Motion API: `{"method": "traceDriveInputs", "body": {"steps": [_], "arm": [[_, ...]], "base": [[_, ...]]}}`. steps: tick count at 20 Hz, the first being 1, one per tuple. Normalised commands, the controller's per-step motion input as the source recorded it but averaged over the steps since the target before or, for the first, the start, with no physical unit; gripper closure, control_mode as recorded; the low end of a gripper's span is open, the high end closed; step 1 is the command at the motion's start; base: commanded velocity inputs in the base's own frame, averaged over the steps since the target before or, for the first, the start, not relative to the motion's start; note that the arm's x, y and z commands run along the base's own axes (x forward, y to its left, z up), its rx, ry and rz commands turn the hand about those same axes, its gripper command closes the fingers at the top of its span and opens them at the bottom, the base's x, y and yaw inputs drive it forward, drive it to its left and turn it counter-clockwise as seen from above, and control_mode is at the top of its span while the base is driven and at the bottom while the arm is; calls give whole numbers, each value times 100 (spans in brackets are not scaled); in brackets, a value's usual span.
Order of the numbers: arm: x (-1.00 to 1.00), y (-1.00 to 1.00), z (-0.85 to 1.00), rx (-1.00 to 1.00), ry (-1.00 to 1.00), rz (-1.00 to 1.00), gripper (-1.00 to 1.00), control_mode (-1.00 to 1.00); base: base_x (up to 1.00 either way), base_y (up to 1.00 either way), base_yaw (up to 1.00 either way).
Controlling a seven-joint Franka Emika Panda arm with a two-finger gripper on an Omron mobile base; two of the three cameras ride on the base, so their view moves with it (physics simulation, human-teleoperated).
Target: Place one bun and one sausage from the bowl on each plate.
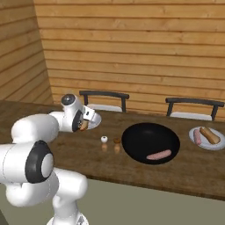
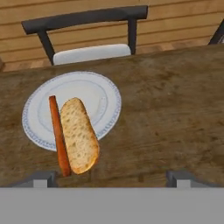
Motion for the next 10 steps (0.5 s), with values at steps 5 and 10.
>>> {"method": "traceDriveInputs", "body": {"steps": [5,10], "arm": [[-8,-49,100,0,23,-20,-100,-100],[-31,-71,68,3,28,-24,-100,-100]], "base": [[0,0,0],[0,0,0]]}}
